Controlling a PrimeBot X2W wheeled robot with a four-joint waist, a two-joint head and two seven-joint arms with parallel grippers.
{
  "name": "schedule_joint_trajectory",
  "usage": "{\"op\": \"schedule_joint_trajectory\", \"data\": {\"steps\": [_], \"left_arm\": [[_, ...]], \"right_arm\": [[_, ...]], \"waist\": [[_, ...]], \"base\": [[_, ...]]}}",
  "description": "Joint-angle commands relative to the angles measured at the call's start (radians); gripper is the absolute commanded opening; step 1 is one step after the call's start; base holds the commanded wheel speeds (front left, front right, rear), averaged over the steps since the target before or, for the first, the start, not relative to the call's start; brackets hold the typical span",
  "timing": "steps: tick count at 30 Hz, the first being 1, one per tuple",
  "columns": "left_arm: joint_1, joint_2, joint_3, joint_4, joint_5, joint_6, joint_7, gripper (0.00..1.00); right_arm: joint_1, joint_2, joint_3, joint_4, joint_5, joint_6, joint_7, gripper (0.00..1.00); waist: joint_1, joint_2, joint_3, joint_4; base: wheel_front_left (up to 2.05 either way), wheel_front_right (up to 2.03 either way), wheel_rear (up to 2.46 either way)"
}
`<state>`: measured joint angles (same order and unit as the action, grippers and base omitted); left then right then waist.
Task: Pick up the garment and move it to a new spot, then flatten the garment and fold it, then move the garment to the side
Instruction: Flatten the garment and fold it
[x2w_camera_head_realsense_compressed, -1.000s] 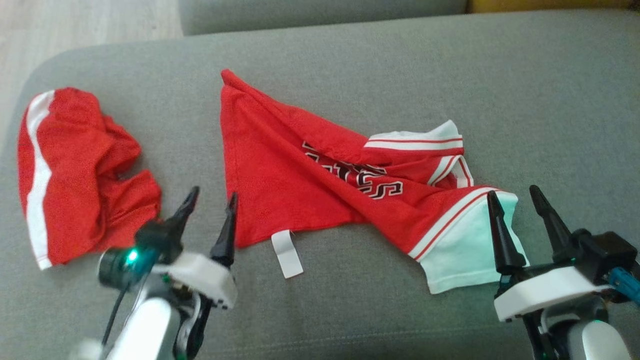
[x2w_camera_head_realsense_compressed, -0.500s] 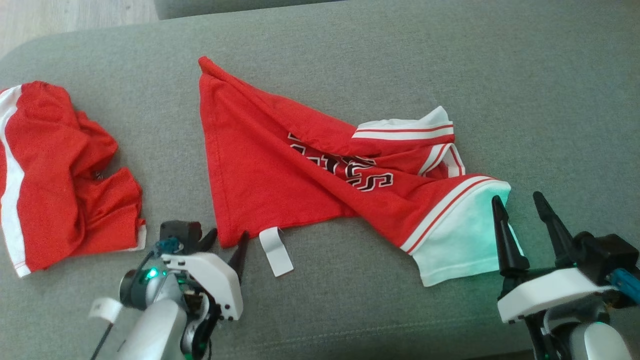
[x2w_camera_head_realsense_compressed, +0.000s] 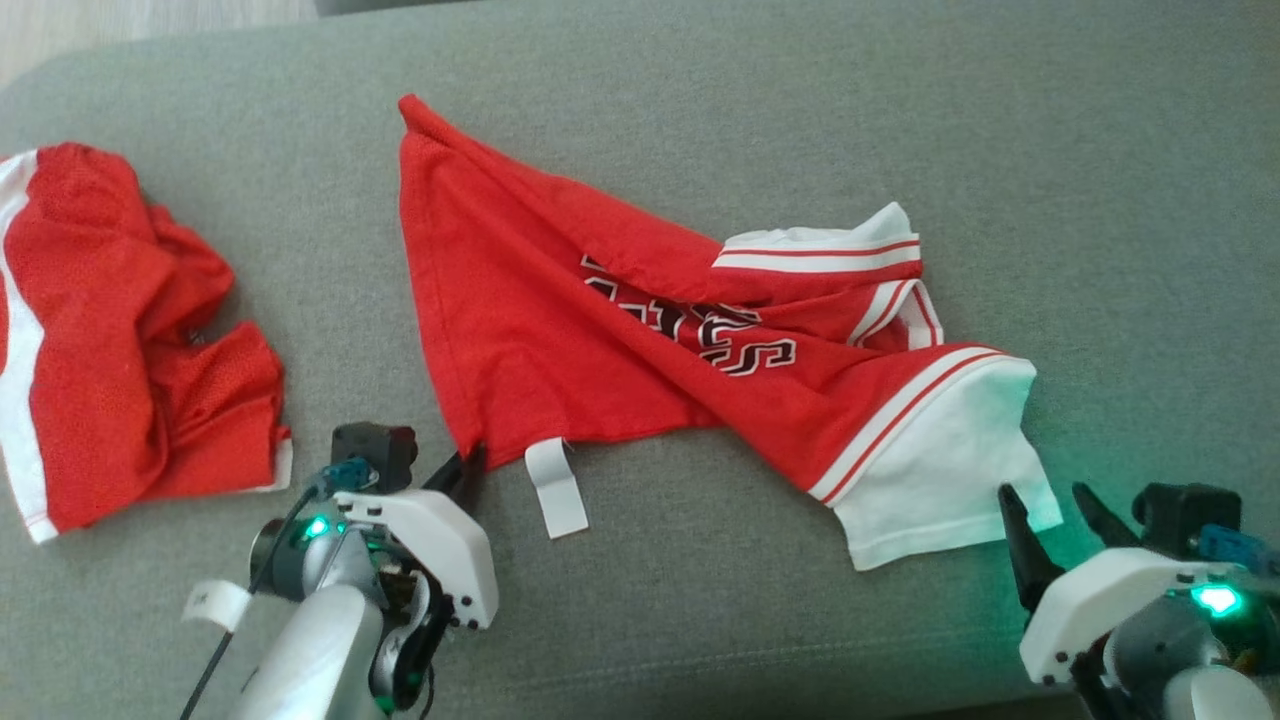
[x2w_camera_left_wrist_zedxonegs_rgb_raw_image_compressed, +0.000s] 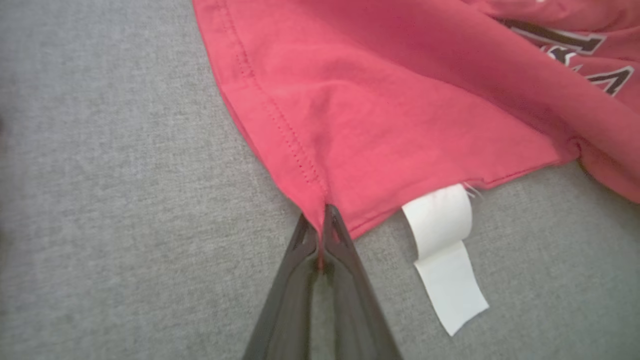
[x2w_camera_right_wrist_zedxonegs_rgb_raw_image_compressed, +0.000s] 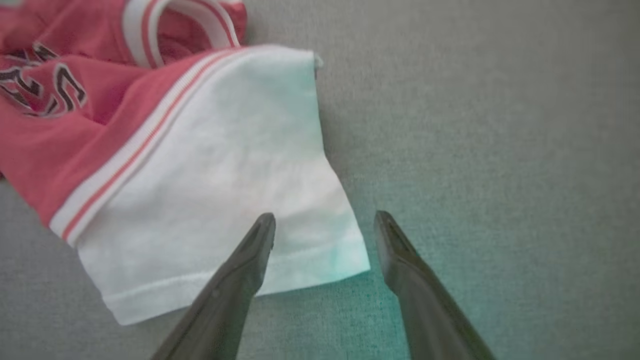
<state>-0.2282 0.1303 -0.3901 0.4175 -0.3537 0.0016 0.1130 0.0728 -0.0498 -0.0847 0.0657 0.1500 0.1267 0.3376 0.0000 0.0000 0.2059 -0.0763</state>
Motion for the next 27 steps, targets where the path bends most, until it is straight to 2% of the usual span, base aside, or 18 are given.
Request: {"op": "schedule_joint_trajectory", "data": {"steps": [1,8,9,10,11,12,19,27], "left_arm": [[-0.028,0.017,0.024,-0.036,0.008,0.005,-0.003,0.0],[-0.036,0.022,0.019,-0.078,0.012,0.011,-0.018,0.0],[-0.036,0.024,0.019,-0.083,0.012,0.012,-0.021,0.0],[-0.035,0.026,0.018,-0.089,0.013,0.013,-0.026,0.0],[-0.035,0.027,0.018,-0.094,0.013,0.012,-0.03,0.0],[-0.034,0.029,0.019,-0.1,0.014,0.013,-0.036,0.0],[-0.011,0.063,0.045,-0.206,0.019,0.028,-0.104,0.0],[-0.007,0.127,0.109,-0.451,0.035,0.071,-0.136,0.0]], "right_arm": [[-0.022,-0.022,0.01,-0.027,0.006,0.004,0.011,1.0],[-0.034,-0.011,-0.026,0.002,0.038,0.004,0.113,1.0],[-0.036,-0.009,-0.028,0.003,0.044,0.004,0.12,0.98],[-0.037,-0.008,-0.028,0.004,0.053,0.004,0.127,0.57],[-0.038,-0.007,-0.027,0.002,0.061,0.004,0.128,0.22],[-0.039,-0.006,-0.026,-0.001,0.066,0.004,0.129,0.0],[-0.047,-0.004,-0.045,-0.146,0.093,0.004,0.019,0.0],[-0.11,-0.02,-0.059,-0.401,0.085,0.004,-0.101,0.0]], "waist": [[0.0,0.0,0.011,0.005],[0.0,0.0,0.044,0.018],[0.0,0.0,0.046,0.019],[0.0,0.0,0.048,0.02],[0.0,0.0,0.05,0.021],[0.0,0.0,0.05,0.022],[0.0,0.0,0.02,0.023],[0.0,0.0,-0.078,0.037]], "base": [[0.0,0.0,0.0],[0.0,0.0,0.0],[0.0,0.0,0.0],[0.0,0.0,0.0],[0.0,0.0,0.0],[0.0,0.0,0.0],[0.0,0.0,0.0],[0.0,0.0,0.0]]}}
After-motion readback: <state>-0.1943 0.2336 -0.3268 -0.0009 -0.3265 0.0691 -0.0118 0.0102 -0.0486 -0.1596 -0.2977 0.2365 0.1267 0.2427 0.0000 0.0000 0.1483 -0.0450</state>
